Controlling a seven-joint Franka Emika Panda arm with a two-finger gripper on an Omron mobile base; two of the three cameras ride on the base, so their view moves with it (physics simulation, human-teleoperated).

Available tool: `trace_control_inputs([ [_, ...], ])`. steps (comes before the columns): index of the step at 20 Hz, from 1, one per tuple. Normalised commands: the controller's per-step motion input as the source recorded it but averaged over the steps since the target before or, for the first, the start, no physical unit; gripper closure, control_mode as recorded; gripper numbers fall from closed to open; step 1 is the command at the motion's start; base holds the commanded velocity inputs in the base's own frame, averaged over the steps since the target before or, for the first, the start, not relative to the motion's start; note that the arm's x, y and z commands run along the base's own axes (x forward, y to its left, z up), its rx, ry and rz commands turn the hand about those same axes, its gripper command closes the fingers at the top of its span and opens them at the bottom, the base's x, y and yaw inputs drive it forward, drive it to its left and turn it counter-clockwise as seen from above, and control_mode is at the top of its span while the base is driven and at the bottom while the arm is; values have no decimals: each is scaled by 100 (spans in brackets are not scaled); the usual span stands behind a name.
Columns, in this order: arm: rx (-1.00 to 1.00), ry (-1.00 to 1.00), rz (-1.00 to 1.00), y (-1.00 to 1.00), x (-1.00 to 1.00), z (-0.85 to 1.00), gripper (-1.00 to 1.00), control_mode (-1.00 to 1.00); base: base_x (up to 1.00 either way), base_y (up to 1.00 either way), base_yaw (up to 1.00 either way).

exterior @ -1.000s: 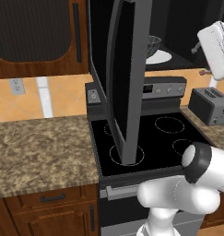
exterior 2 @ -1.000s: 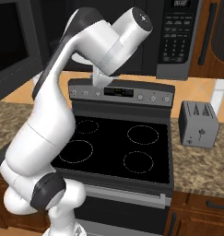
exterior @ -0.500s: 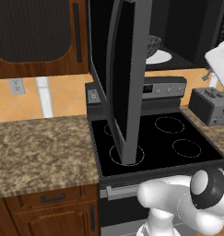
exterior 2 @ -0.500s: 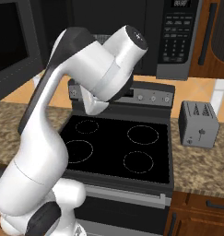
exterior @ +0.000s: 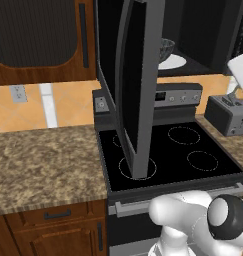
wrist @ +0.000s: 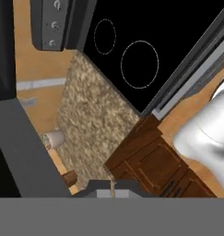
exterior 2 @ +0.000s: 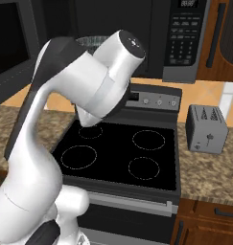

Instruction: Open the microwave, place the bowl with waffle inside the microwave, then close the microwave door and turn it on.

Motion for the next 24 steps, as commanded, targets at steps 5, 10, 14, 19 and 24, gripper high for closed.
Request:
trace_control_inputs([
  [5, -15, -37, -18, 55, -100, 0, 100, -100, 0, 0, 0],
  [10, -15, -60, -22, 81, -100, 1, 100, -100, 0, 0, 0],
  [14, -16, -61, -27, 95, -100, 2, 100, -100, 0, 0, 0],
  [19, -9, -22, -47, 50, -95, 3, 100, -100, 0, 0, 0],
  [24, -11, -10, -43, 96, -63, 0, 100, -100, 0, 0, 0],
])
